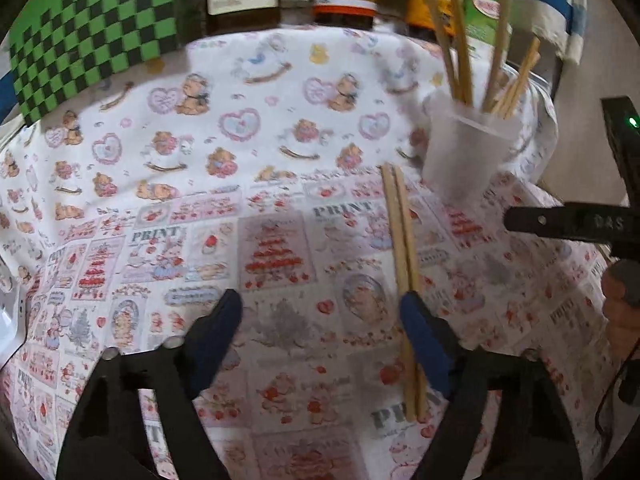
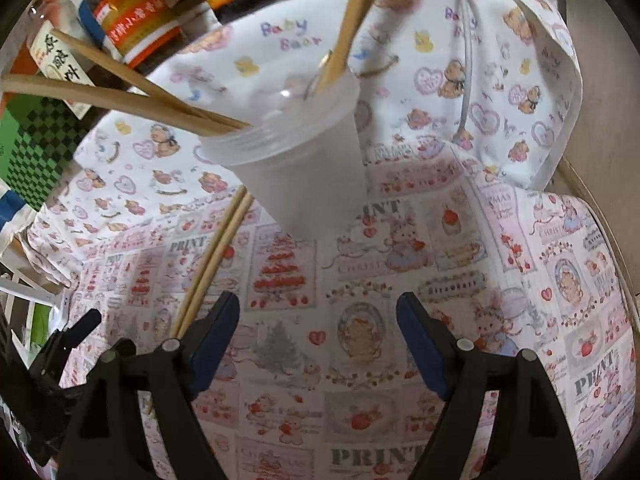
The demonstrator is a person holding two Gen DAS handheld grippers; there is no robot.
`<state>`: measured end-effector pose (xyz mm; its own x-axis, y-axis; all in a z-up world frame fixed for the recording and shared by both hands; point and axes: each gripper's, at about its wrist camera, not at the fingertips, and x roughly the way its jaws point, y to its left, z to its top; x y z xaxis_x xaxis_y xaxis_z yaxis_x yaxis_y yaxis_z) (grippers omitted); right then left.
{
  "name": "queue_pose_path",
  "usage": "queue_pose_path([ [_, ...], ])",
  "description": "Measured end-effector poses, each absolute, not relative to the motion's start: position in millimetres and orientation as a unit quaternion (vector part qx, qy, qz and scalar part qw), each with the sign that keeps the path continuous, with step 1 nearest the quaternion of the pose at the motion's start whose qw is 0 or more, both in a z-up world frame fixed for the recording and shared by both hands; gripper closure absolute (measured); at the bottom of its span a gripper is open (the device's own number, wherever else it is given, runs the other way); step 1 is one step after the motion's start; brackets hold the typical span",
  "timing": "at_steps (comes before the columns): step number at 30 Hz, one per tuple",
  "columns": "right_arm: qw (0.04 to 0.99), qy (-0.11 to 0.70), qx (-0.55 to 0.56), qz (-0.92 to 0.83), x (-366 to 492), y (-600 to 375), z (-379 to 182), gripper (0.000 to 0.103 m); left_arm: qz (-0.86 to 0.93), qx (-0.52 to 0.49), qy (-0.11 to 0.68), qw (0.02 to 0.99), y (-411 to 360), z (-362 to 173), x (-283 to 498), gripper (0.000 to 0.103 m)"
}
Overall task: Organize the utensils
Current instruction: 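Lower the left gripper onto a loose chopstick and close while the right gripper approaches another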
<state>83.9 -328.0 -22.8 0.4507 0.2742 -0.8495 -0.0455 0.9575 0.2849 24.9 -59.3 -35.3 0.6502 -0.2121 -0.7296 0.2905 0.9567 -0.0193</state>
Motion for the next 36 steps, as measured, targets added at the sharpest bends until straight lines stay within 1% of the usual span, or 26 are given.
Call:
queue_pose_path([
  [1, 0.843, 0.517, 0.111, 0.094, 85.0, -327.8, -23.9, 0.023, -0.144, 0.05, 0.398, 0.905, -61.3, -36.2, 24.5, 0.038],
  [4, 0.844, 0.518, 0.108, 0.09, 85.2, -327.4, -23.8, 0.021, -0.159, 0.053, 0.406, 0.898, -67.3, -38.6, 21.9, 0.046],
  [10, 0.839, 0.525, 0.11, 0.086, 85.6, -328.0, -27.7, 0.021, -0.18, 0.096, 0.425, 0.882, -86.3, -47.8, 16.8, 0.048],
  [11, 0.839, 0.527, 0.111, 0.085, 85.6, -328.0, -28.3, 0.021, -0.181, 0.095, 0.423, 0.883, -86.7, -47.3, 16.0, 0.048],
  [13, 0.839, 0.526, 0.111, 0.086, 85.3, -327.8, -27.5, 0.021, -0.18, 0.092, 0.427, 0.882, -85.7, -46.9, 16.2, 0.053],
  [18, 0.844, 0.521, 0.103, 0.08, 85.0, -328.0, -25.3, 0.02, -0.178, 0.077, 0.437, 0.878, -81.2, -46.4, 18.9, 0.054],
  [23, 0.842, 0.522, 0.106, 0.082, 85.5, -328.9, -25.4, 0.02, -0.178, 0.053, 0.451, 0.873, -74.4, -46.3, 22.5, 0.061],
  [28, 0.844, 0.521, 0.1, 0.08, 84.2, -327.3, -24.5, 0.02, -0.185, 0.08, 0.449, 0.87, -84.3, -46.8, 16.2, 0.064],
  [36, 0.852, 0.509, 0.09, 0.079, 81.2, -326.8, -19.5, 0.02, -0.244, 0.072, 0.452, 0.855, -97.9, -46.1, 6.9, 0.064],
])
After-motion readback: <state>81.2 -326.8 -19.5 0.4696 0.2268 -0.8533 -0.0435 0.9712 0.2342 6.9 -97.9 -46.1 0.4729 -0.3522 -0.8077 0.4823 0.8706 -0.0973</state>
